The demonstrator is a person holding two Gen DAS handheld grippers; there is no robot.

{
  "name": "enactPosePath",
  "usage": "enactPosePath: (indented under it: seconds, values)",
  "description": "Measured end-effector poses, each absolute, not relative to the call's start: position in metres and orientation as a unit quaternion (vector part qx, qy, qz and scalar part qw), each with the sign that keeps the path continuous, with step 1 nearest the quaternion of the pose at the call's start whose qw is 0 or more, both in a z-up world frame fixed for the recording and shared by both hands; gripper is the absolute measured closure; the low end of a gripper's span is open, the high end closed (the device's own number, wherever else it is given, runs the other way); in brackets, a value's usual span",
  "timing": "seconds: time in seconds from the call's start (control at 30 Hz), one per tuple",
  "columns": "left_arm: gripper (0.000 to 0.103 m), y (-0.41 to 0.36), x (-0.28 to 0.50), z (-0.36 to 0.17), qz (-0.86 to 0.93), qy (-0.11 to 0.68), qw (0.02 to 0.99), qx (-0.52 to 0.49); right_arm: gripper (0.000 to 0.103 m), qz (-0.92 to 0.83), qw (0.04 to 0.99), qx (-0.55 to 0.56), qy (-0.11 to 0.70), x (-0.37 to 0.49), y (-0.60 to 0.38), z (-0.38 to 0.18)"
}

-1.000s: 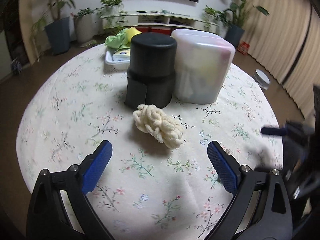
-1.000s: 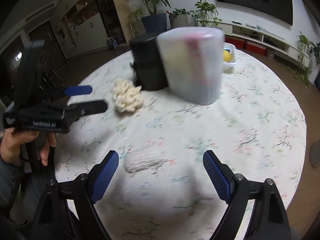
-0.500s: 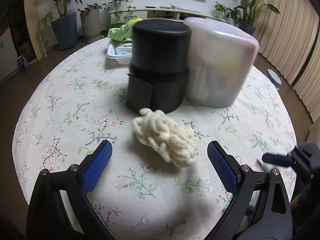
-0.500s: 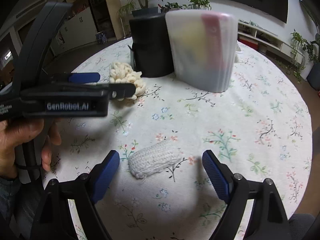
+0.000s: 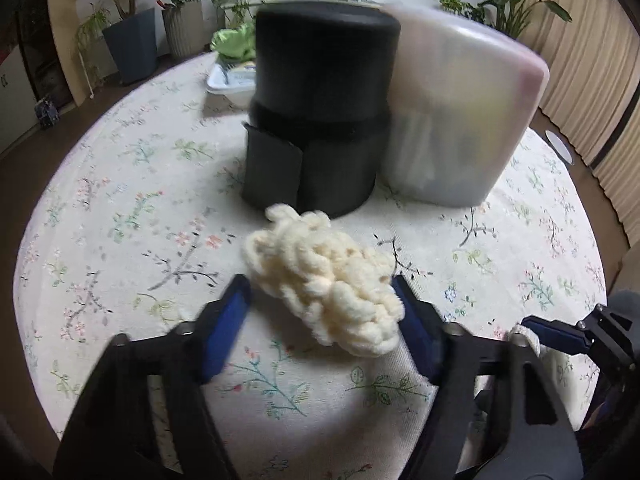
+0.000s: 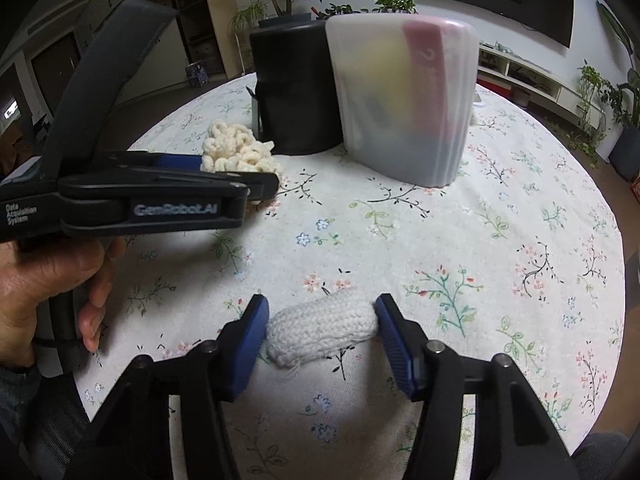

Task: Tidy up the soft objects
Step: 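Grasp the cream yarn ball with left gripper while right grasps the white knitted sock, then carry yarn ball over tray with left gripper while right carries knitted sock there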

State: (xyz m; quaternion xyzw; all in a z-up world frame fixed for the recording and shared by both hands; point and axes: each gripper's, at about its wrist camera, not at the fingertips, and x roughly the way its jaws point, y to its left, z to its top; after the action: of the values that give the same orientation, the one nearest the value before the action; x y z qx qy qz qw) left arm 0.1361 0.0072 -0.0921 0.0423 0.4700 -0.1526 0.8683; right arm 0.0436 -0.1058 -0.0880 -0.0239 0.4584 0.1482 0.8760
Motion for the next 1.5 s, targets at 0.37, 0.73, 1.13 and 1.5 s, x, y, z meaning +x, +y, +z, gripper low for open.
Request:
enactPosePath:
  seconds: [0.37,0.73,1.13,1.5]
  values:
    - [0.084,0.013,0.131,-0.089,-0.161,0.464,0.871,0.020,0.049,0.152,0.875,-0.014,0.459,0.040,-0.115,-0.085]
    - [0.086,0.019,0.108,-0.074,-0.173,0.448,0.877,0.006,0.050,0.151,0.879,-0.007,0.452,0.033,-0.132,-0.071]
    - [0.086,0.027,0.063,-0.064,-0.178,0.449,0.875,0.010,0.050,0.137,0.884,-0.015,0.446,0.029,-0.153,-0.052]
    - [0.086,0.046,0.073,-0.018,-0.175,0.424,0.888,0.030,0.050,0.118,0.898,-0.030,0.423,0.048,-0.201,0.000]
